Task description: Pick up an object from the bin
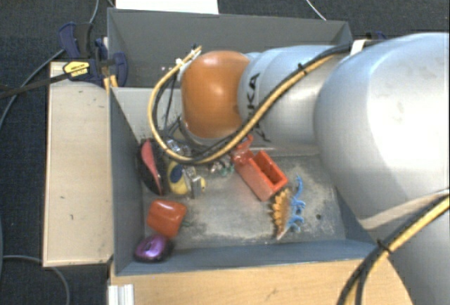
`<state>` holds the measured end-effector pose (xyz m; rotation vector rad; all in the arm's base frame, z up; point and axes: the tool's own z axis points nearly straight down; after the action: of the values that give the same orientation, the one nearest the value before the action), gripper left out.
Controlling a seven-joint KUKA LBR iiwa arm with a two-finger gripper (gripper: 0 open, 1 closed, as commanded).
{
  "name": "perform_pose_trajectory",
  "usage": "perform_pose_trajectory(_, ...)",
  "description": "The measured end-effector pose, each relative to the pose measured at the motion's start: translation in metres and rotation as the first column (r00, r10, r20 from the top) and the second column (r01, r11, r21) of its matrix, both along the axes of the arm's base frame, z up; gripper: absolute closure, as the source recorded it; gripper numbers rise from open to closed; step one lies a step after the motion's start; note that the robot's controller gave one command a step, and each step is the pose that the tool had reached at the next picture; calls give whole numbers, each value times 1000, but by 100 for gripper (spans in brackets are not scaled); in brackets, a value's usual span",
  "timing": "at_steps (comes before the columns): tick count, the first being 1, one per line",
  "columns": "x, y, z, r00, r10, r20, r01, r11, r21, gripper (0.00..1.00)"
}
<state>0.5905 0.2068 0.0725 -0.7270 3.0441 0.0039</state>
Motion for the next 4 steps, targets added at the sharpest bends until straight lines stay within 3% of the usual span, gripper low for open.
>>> perform_pose_trajectory(1,0,0,0,1000,-1,0,1,1000,0,100)
perform_pose_trajectory(2,-7,-1,119,1000,-5,4,5,1000,2,100)
perform_pose_trajectory(3,-1,11,65,1000,-22,-1,22,1000,2,100)
perform_pose_trajectory(4,-3,-48,57,991,134,7,-134,991,0,100)
